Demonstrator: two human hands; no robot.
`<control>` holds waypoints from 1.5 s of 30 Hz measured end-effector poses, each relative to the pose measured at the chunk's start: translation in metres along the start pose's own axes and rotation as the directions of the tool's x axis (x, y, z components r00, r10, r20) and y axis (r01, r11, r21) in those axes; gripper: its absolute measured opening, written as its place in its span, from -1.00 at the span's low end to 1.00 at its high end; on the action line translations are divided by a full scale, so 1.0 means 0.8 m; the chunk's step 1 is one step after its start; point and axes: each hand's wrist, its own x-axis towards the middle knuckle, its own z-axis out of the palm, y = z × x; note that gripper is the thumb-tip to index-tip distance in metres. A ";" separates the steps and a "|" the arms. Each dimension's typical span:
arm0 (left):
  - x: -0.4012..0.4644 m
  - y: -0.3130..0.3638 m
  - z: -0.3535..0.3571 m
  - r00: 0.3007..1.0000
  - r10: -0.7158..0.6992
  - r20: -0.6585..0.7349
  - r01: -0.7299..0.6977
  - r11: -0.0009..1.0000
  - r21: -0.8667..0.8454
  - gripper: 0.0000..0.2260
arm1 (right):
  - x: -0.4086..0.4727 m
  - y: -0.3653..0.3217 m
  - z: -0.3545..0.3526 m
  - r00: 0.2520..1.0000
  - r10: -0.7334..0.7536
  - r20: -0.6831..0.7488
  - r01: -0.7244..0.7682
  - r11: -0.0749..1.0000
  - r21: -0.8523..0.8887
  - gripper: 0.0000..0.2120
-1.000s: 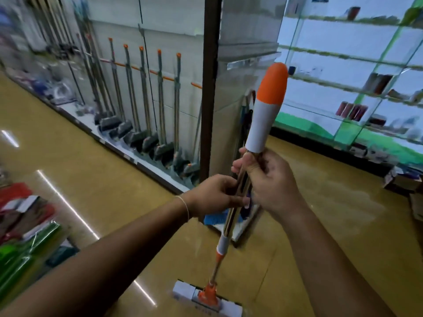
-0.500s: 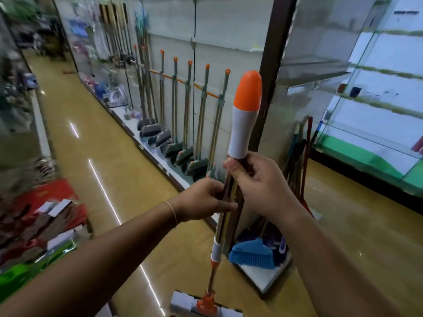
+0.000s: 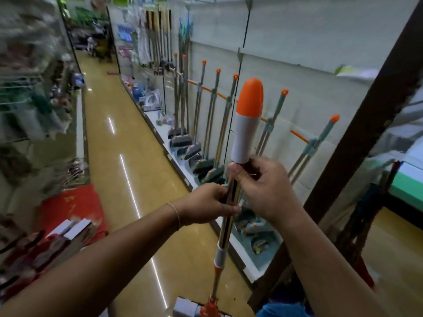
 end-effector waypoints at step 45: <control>0.230 -0.245 -0.685 0.622 -0.195 -0.758 0.216 0.974 -0.073 -0.84 | 0.771 -0.002 0.488 0.717 -0.614 0.331 0.372 0.737 0.564 -0.92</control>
